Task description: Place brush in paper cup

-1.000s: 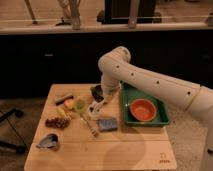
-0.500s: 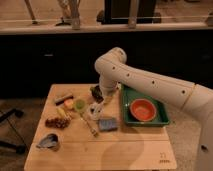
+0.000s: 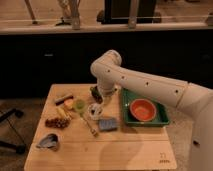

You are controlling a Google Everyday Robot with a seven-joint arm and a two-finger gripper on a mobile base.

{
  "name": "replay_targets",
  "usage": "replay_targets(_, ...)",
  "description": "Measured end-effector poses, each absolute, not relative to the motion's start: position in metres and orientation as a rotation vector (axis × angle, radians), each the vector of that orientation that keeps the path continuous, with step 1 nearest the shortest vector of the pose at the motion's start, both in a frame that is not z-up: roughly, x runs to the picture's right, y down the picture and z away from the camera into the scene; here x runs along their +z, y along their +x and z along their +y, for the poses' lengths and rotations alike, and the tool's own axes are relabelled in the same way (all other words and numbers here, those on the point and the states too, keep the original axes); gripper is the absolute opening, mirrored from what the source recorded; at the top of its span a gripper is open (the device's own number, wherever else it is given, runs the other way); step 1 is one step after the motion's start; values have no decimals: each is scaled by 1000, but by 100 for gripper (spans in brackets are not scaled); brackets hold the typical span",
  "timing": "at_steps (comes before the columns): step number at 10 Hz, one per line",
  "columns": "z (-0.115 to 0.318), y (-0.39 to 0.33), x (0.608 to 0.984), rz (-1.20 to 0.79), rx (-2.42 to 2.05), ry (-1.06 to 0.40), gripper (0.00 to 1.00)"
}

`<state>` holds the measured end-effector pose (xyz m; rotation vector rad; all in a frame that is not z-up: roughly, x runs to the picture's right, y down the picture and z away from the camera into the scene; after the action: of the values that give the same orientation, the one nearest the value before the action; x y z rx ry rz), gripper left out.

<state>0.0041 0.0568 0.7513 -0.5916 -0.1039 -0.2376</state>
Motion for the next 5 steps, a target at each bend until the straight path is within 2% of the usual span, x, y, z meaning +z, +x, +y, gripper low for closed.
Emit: replay_targets(5, 65, -15, 758, -106, -277, -617, 1)
